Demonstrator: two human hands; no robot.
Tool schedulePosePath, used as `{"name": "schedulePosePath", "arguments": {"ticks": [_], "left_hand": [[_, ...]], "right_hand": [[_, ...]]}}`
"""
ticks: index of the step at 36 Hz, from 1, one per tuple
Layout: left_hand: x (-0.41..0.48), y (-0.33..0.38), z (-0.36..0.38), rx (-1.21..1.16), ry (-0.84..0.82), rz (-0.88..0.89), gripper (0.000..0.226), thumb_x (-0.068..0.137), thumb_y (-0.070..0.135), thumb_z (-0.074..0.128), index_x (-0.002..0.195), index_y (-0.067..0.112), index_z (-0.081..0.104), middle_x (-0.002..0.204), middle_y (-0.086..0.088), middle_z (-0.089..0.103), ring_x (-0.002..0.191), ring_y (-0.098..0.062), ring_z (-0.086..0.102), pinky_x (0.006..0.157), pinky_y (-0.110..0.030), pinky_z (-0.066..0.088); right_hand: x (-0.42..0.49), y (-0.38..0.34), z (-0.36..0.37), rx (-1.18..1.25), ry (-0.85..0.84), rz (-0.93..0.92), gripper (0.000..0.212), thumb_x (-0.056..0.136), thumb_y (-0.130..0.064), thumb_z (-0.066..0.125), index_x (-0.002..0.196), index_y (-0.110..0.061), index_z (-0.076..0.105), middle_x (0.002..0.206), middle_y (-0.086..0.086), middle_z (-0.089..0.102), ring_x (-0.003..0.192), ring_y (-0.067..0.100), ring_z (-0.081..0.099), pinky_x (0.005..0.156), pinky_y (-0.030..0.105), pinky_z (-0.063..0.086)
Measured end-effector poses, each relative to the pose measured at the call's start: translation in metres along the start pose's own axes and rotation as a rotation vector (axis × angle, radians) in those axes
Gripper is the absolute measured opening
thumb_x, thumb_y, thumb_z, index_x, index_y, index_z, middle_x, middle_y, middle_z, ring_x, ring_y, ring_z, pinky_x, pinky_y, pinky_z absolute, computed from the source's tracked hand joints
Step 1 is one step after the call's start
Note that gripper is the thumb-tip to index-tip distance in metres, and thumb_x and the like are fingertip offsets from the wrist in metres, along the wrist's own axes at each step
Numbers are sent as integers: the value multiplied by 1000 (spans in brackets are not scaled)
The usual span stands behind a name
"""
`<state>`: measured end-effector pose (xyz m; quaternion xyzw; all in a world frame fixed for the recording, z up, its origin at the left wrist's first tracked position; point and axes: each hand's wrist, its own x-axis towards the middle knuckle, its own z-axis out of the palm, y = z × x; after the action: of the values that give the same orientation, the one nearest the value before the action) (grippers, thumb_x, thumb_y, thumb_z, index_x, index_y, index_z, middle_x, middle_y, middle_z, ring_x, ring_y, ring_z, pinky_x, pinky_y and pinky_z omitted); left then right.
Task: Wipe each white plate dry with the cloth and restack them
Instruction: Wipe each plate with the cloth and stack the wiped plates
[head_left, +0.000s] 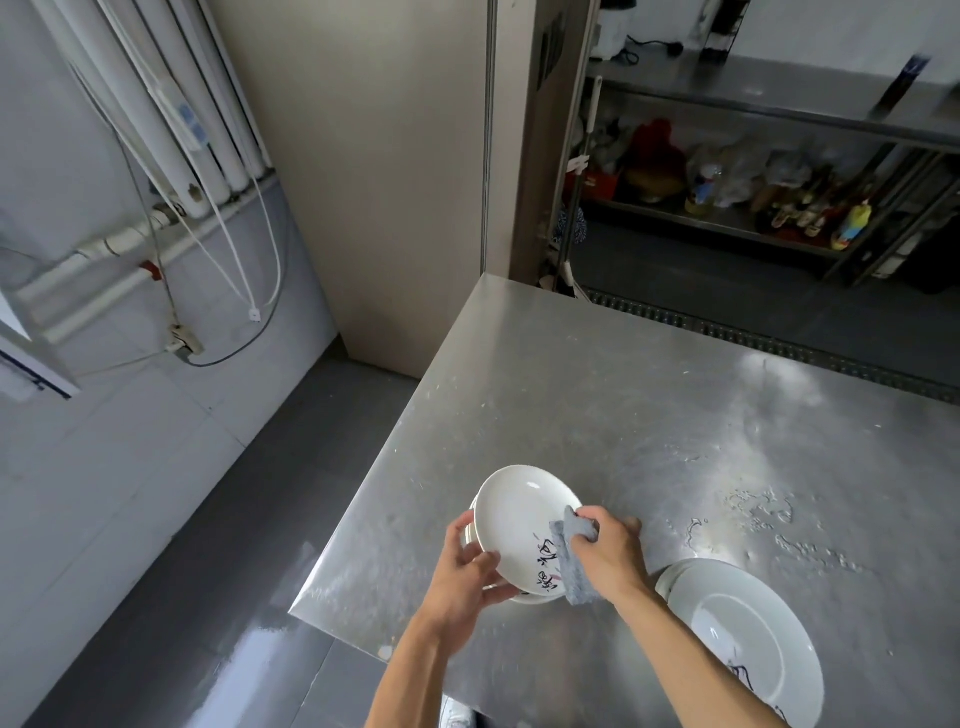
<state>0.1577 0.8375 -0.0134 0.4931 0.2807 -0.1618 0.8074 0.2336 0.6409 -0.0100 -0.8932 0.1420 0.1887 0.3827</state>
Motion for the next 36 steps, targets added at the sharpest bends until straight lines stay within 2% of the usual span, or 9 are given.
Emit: {"name": "schedulePosePath", "arguments": {"ticks": [4,9,13,16,19,23,30,33,36], "left_hand": [[-7,0,2,-1,-8,11,55,103,-6,47,140,34,51,122,-6,75,107,-39,75,80,-45,64],[-9,-3,0,-14,35,19,56,100,-7,46,136,35,56,113,-4,78,94,-34,78,75,-41,64],[-13,-3,2,-21,32,51,58,99,-5,47,134,39,60,111,-4,78,89,-31,78,74,-39,63],[-17,0,5,-22,27,83,59,100,-4,48,134,42,60,120,-5,76,94,-33,77,76,-39,63],[-24,2,11,-1,11,125,60,101,-2,48,139,44,56,127,-3,74,103,-33,76,79,-41,63],[-33,3,18,39,-7,165,61,101,0,46,143,43,53,131,-3,72,112,-36,73,83,-42,63],[-48,10,28,151,-50,217,70,99,2,46,145,54,51,130,-4,72,107,-36,74,84,-42,63],[-53,18,33,214,-100,251,72,95,6,46,151,51,45,130,-6,70,108,-35,74,88,-44,62],[-57,23,37,245,-127,288,69,95,11,44,153,49,44,134,-6,69,112,-36,73,89,-44,62]], "right_hand": [[-5,-2,-3,52,4,-87,44,82,-18,70,123,-28,59,118,3,36,94,7,49,90,18,40],[-14,-3,-14,96,-28,-227,63,74,-8,74,127,-34,53,123,-4,35,110,15,61,103,27,46],[-19,-5,-23,201,-14,-354,59,76,11,70,123,-24,61,127,1,42,109,17,67,105,38,51],[-20,-5,-26,136,51,-403,47,79,6,74,119,-18,65,125,0,46,108,20,67,104,33,49],[-24,-5,-27,-104,111,-465,38,84,-18,78,121,-15,69,122,-2,47,108,20,59,101,26,43],[-35,-12,-26,-338,173,-539,48,78,-45,80,120,-24,70,114,0,59,103,27,58,91,36,46],[-37,-26,-23,-135,214,-452,35,89,-14,67,123,-19,64,118,5,60,102,30,61,66,16,41],[-40,-36,-20,-81,207,-557,42,92,-9,66,133,-13,60,135,6,59,122,28,56,94,25,40],[-46,-45,-16,-103,124,-658,48,97,-17,63,145,-14,53,151,3,49,140,20,44,112,19,27]]}}
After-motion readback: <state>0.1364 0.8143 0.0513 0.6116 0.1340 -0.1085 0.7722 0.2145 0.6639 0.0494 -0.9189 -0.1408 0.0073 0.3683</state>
